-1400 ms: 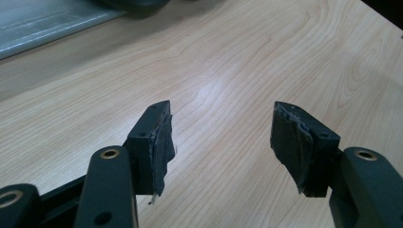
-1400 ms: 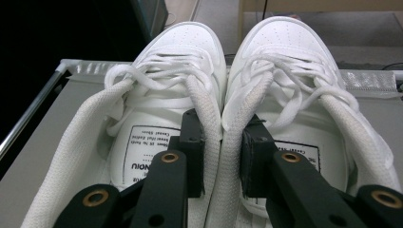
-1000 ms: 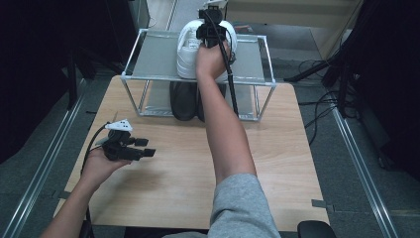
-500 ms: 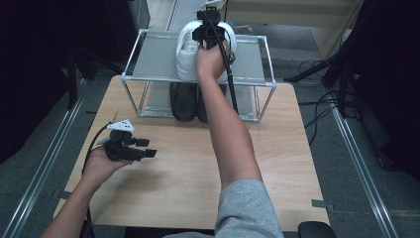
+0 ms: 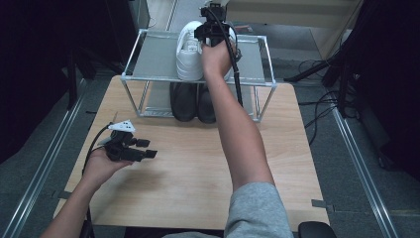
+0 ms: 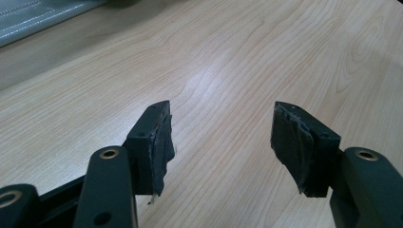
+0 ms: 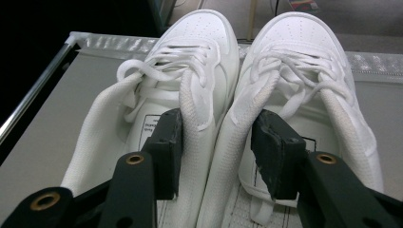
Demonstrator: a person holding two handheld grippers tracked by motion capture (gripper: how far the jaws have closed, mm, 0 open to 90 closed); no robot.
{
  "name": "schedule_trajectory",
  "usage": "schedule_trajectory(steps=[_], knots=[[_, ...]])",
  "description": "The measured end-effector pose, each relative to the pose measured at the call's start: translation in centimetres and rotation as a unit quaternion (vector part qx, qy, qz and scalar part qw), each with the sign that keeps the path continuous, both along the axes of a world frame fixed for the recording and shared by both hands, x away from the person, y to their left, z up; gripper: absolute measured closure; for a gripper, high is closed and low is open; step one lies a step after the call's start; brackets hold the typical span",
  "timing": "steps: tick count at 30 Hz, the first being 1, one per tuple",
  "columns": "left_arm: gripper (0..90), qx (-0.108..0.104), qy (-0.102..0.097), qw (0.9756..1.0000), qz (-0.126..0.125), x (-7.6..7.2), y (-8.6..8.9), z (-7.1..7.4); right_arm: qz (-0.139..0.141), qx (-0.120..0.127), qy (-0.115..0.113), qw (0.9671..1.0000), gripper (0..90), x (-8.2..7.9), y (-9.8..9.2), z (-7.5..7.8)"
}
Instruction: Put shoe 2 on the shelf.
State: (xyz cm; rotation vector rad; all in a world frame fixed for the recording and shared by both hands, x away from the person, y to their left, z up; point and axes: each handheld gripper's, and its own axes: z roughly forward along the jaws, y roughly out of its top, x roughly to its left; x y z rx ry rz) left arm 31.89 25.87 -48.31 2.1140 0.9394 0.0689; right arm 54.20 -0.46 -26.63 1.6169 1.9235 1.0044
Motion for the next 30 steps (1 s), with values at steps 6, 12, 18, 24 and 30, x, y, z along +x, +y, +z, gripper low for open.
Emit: schedule_trajectory(steps=[6,12,18,24,30], knots=[[39.6,0.0,0.002,1.0,0.001,0.0,0.0,0.0,0.023,-0.014,-0.023,0.9994,58.5,-1.3,-0.6,1.3],[39.6,0.004,0.0,1.0,-0.002,0.0,-0.1,0.0,0.064,-0.003,-0.025,0.9976,61.1,-2.8,-1.7,2.5],[39.6,0.004,0.001,1.0,-0.001,0.0,-0.1,0.0,0.105,-0.003,-0.037,0.9937,59.8,-5.0,-2.6,2.9],[39.5,0.005,0.004,1.0,0.001,0.1,0.0,-0.1,0.141,0.007,-0.056,0.9884,59.7,-7.9,-4.0,2.2],[39.4,0.009,0.003,0.9999,0.004,0.0,0.0,0.0,0.168,0.026,-0.061,0.9836,57.4,-10.2,-5.4,1.4]])
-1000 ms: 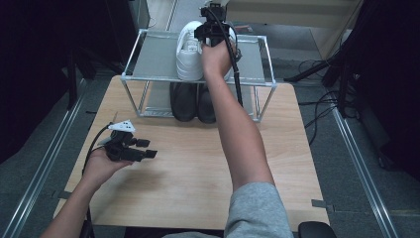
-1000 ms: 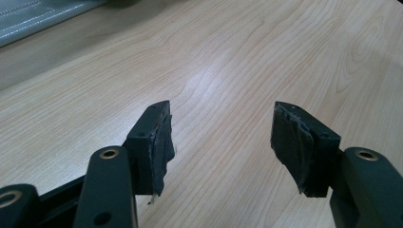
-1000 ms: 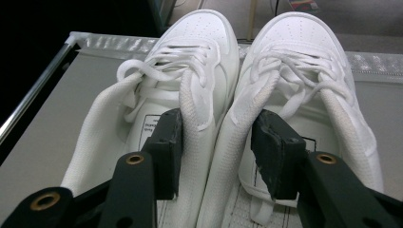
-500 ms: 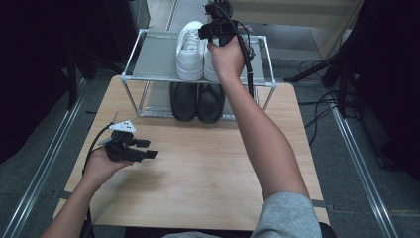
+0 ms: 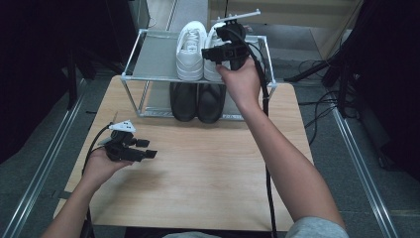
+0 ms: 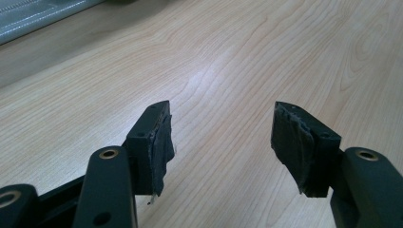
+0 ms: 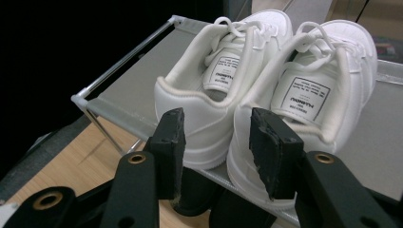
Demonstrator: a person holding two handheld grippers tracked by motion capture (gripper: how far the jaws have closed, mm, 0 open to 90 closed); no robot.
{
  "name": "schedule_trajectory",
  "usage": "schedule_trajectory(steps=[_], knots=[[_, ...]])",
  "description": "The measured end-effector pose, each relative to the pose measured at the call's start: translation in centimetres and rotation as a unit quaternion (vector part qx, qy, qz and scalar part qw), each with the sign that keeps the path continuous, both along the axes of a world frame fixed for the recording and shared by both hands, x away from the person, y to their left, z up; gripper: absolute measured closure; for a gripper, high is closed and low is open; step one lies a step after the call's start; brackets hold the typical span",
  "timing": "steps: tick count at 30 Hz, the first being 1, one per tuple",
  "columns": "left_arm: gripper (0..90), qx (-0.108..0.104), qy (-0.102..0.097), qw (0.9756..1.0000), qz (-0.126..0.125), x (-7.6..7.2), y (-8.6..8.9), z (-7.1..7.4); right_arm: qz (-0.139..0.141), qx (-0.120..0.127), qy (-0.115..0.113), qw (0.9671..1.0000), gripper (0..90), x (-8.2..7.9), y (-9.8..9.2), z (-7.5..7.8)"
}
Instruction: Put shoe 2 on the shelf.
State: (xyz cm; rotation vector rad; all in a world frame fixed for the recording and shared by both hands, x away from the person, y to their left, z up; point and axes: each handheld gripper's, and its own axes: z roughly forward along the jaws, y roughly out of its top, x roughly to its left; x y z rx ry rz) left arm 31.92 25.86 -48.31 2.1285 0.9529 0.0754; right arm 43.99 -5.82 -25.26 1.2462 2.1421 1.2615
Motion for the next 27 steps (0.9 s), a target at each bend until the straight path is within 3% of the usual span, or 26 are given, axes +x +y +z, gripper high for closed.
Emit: schedule_trajectory(steps=[2,8,15,21,25,27], knots=[[39.4,0.001,0.001,1.0,-0.002,0.0,0.0,0.0,0.007,-0.001,-0.01,0.9999,56.8,-0.8,-0.6,-0.8],[39.4,-0.002,0.0,1.0,0.003,0.0,0.1,-0.1,0.024,0.003,0.011,0.9997,54.9,-2.1,-1.7,-3.4],[39.4,-0.003,-0.001,1.0,0.004,0.0,0.1,-0.1,0.037,0.005,0.011,0.9992,53.6,-3.3,-2.8,-6.1],[39.3,0.0,0.0,1.0,0.001,0.0,0.0,-0.2,0.054,0.017,0.016,0.9983,52.5,-4.6,-3.2,-9.1],[39.2,0.001,0.001,1.0,0.002,0.0,0.0,-0.2,0.068,0.041,0.02,0.9966,51.2,-5.2,-3.9,-11.1],[39.1,0.002,0.001,1.0,0.002,0.0,0.0,-0.2,0.073,0.038,0.022,0.9964,50.7,-5.4,-4.1,-11.9]])
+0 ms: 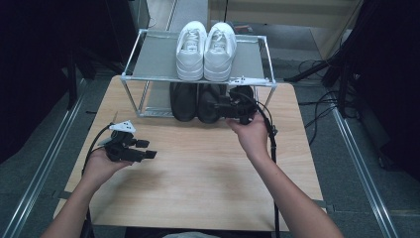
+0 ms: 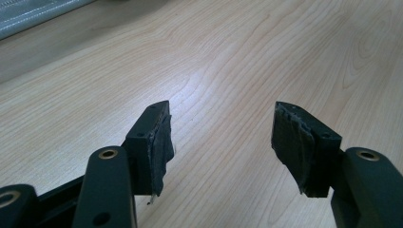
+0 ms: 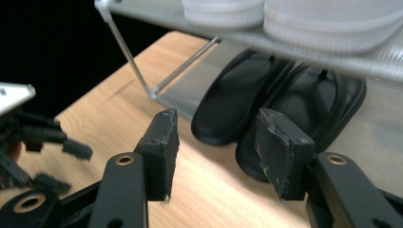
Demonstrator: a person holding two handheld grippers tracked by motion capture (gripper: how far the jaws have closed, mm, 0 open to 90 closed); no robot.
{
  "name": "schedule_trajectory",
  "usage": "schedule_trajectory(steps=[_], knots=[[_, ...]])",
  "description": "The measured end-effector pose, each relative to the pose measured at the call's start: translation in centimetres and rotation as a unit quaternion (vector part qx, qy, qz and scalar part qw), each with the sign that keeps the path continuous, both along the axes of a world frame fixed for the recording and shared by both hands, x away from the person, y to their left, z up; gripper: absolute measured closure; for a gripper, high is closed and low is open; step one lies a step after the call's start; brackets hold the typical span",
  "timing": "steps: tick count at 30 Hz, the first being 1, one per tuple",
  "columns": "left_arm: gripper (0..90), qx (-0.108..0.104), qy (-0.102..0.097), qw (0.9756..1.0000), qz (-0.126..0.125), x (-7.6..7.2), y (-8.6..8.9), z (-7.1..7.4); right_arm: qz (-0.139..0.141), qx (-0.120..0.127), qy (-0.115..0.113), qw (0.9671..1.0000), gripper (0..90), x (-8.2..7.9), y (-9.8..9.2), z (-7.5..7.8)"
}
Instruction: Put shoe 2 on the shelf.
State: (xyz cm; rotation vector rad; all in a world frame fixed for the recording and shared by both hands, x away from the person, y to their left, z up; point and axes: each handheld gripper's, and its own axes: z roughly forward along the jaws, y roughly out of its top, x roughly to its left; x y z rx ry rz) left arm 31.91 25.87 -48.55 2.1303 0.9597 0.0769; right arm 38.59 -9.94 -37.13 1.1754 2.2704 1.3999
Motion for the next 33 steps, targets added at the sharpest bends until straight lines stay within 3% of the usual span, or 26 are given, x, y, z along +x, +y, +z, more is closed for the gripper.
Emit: schedule_trajectory(steps=[9,16,25,33], knots=[[38.8,-0.001,0.002,1.0,0.001,0.1,0.0,-0.1,0.014,-0.006,0.022,0.9996,47.8,-1.1,-1.0,-3.4],[38.5,0.004,0.003,1.0,-0.003,0.0,-0.1,-0.2,0.019,0.012,0.037,0.9991,46.2,-1.9,-2.2,-5.5],[38.5,0.006,0.004,1.0,-0.005,0.0,-0.2,-0.3,0.017,0.018,0.038,0.999,45.8,-3.1,-4.0,-7.9],[38.4,0.01,0.004,0.9999,-0.01,0.0,-0.5,-0.4,0.023,0.018,0.036,0.9989,44.1,-3.9,-5.5,-9.0]])
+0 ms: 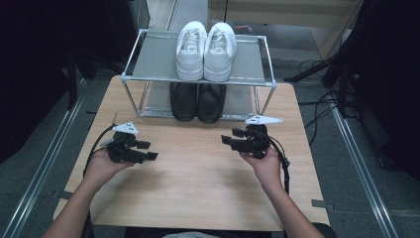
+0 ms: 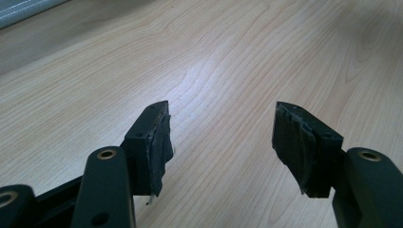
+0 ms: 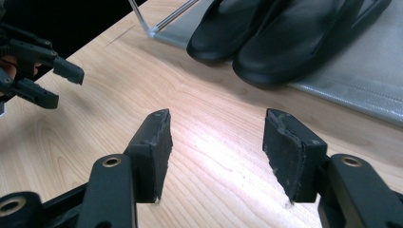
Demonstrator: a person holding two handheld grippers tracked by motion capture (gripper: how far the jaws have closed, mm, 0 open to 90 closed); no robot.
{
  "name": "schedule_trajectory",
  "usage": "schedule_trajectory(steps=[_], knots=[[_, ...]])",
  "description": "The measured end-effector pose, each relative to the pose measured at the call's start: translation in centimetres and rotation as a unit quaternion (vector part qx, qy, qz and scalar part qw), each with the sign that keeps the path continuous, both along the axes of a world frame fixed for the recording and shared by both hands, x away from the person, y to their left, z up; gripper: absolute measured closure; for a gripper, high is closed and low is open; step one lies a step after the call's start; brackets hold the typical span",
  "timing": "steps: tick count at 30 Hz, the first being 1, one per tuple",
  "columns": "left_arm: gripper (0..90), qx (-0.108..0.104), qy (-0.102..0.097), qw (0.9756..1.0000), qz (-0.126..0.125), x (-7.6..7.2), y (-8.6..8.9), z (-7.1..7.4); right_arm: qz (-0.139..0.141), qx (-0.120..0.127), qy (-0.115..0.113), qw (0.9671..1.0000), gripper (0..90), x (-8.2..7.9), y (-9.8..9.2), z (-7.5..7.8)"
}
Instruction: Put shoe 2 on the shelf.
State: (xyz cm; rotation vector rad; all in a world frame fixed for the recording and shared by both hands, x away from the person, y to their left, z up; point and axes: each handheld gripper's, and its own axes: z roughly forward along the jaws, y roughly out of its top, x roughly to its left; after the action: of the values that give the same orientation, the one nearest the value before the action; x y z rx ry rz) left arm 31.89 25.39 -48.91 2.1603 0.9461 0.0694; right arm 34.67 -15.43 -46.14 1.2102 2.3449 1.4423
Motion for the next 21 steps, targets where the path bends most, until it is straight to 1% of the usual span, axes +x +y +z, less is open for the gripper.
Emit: schedule_trajectory(steps=[1,3,8,9,11,13,15,17,18,21], knots=[[38.4,0.0,-0.003,1.0,-0.002,0.0,0.0,0.0,0.002,-0.001,0.003,1.0,43.4,-0.1,-0.2,-0.1],[38.4,0.0,-0.009,0.9999,-0.005,-0.1,-0.1,0.1,0.007,0.006,0.005,0.9999,43.2,-0.2,-0.5,-0.2],[37.3,0.001,-0.005,0.9999,-0.009,0.0,-0.4,0.0,0.003,0.002,-0.012,0.9999,43.2,-0.4,-1.2,-0.2],[37.1,0.003,-0.006,1.0,-0.006,0.0,-0.4,0.0,0.001,0.001,-0.016,0.9999,43.2,-0.4,-1.3,-0.2],[36.7,0.0,-0.005,1.0,-0.005,0.0,-0.3,-0.1,-0.003,-0.007,-0.025,0.9997,42.4,-0.3,-1.6,-0.3],[36.4,-0.004,-0.005,1.0,-0.003,0.1,-0.2,-0.1,-0.01,-0.019,-0.028,0.9994,41.9,-0.1,-1.9,-0.5],[36.1,-0.003,-0.002,1.0,-0.001,0.2,-0.2,-0.1,-0.018,-0.029,-0.034,0.9989,41.8,0.2,-2.4,-0.8],[35.8,-0.002,0.001,1.0,0.003,0.3,-0.3,-0.2,-0.027,-0.026,-0.03,0.9988,41.8,0.5,-2.9,-1.0],[35.7,0.0,0.0,0.9999,0.011,0.3,-0.4,-0.3,-0.029,-0.021,-0.025,0.999,41.8,0.6,-3.0,-1.0],[34.9,0.001,0.0,0.9999,0.012,0.3,-0.5,-0.3,-0.036,-0.019,-0.022,0.9989,41.8,0.9,-3.3,-1.1]])
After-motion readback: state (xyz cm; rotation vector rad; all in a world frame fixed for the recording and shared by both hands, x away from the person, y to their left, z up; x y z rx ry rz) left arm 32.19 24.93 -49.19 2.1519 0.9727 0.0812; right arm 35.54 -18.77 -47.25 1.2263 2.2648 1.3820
